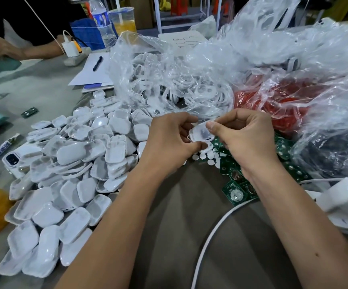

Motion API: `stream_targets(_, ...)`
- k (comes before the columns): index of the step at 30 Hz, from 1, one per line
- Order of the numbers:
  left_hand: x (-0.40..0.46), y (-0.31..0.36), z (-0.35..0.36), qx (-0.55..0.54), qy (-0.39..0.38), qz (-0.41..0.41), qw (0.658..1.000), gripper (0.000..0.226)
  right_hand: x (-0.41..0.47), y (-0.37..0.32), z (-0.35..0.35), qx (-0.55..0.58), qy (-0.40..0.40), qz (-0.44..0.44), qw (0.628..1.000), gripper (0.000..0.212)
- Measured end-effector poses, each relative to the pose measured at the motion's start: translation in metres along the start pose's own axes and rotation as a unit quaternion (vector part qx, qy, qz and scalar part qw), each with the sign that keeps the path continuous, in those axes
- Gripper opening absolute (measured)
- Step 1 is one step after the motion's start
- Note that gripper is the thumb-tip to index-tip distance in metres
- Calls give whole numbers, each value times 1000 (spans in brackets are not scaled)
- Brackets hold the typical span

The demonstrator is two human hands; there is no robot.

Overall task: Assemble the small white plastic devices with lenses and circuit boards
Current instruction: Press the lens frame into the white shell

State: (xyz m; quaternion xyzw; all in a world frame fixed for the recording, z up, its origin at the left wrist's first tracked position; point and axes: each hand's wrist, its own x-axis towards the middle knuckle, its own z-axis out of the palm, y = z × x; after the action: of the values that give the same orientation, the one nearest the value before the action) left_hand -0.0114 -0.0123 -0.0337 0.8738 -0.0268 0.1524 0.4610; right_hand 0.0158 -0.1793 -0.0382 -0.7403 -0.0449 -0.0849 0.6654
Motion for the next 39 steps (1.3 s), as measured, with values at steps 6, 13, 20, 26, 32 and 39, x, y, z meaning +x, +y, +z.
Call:
stream_targets(6, -1, 3, 2, -2, 10, 22, 1000, 55, -1, -1, 1, -25, 5, 0, 1000, 18)
stream_targets(13, -1, 8, 0, 29, 30, 50, 998, 48, -3, -2, 2, -76, 27, -32, 996, 18)
stream_targets(20, -2, 10, 0, 18, 56, 65, 996, 46, -3, 0, 4, -79, 28, -28, 996, 18)
stream_targets(26, 0, 8, 2, 1, 55, 89, 994, 46, 1, 1, 2, 1, 16, 63, 998, 29)
stream_targets(32, -1, 8, -1, -36, 23, 59, 997, 52, 1, -2, 1, 106, -43, 108, 988, 21)
stream_targets(39, -2, 9, 3, -218, 31, -78, 972, 16, 1, -2, 1, 120, -34, 83, 989, 23)
